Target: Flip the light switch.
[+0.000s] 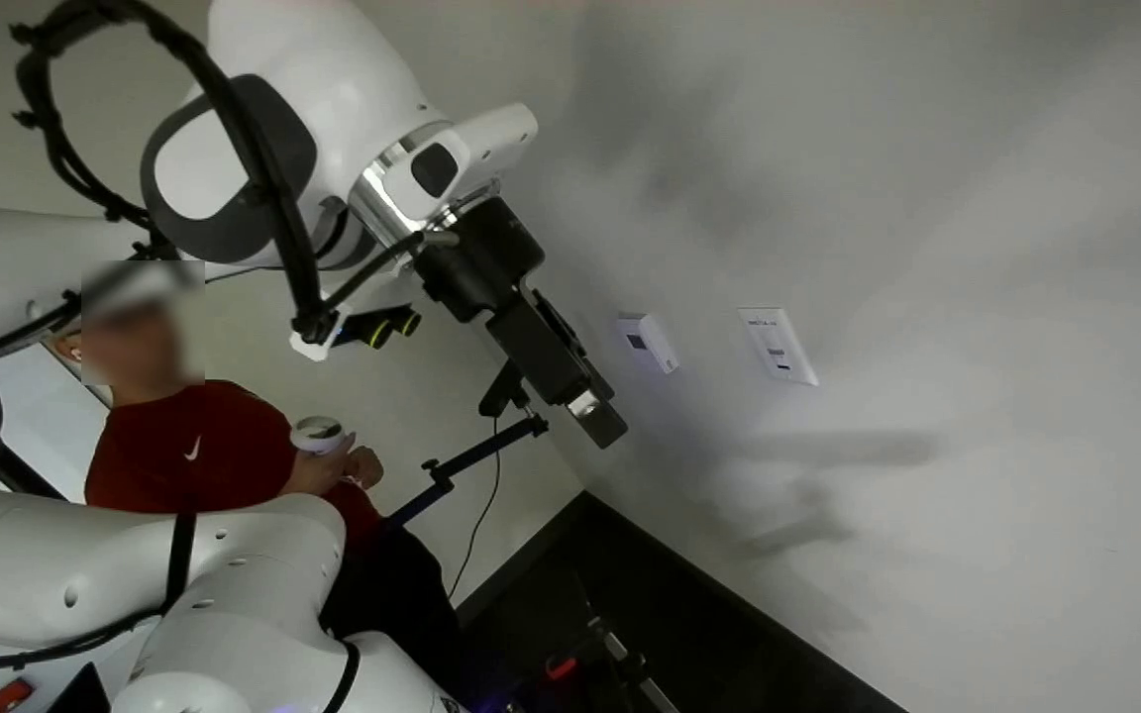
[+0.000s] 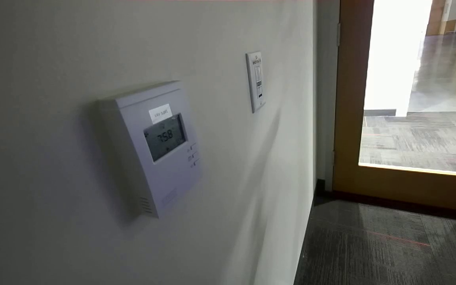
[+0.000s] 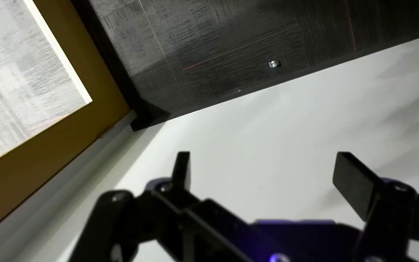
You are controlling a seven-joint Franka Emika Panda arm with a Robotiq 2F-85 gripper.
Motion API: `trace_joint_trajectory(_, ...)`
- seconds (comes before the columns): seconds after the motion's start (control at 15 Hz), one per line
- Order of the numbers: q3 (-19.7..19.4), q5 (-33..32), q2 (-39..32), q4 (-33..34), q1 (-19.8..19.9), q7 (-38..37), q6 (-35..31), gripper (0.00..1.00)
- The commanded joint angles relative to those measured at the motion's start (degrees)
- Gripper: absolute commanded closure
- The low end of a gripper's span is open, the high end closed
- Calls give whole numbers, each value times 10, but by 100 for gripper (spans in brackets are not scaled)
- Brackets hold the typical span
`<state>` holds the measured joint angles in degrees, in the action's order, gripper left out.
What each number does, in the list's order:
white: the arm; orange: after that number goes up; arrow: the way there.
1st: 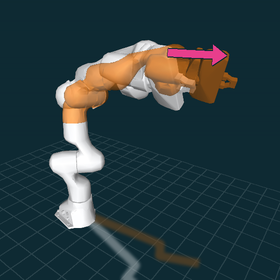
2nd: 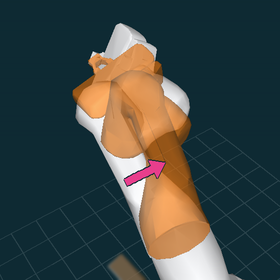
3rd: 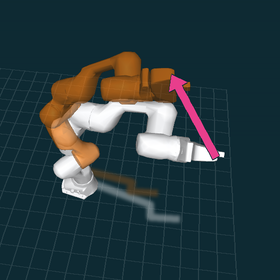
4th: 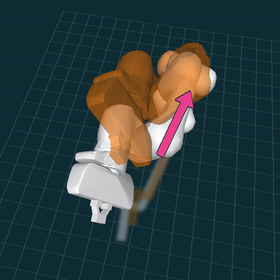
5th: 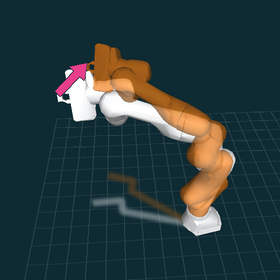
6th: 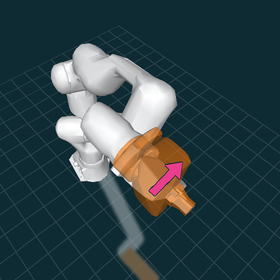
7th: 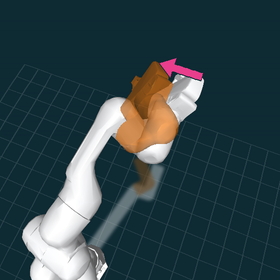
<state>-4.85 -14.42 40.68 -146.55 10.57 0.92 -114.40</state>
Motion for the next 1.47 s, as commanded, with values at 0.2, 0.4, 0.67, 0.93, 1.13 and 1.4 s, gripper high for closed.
trace_joint_trajectory(0.2,29,4,-19,-15,-37,-24,-79,0)
trace_joint_trajectory(0.4,59,22,-55,-24,-63,-51,-125,0)
trace_joint_trajectory(0.67,104,59,-115,-26,-101,-99,-169,0)
trace_joint_trajectory(0.93,117,72,-127,-30,-119,-96,-171,0)
trace_joint_trajectory(1.13,123,78,-144,-25,-129,-103,-173,0)
trace_joint_trajectory(1.4,100,131,-154,-40,-133,-115,-264,24)
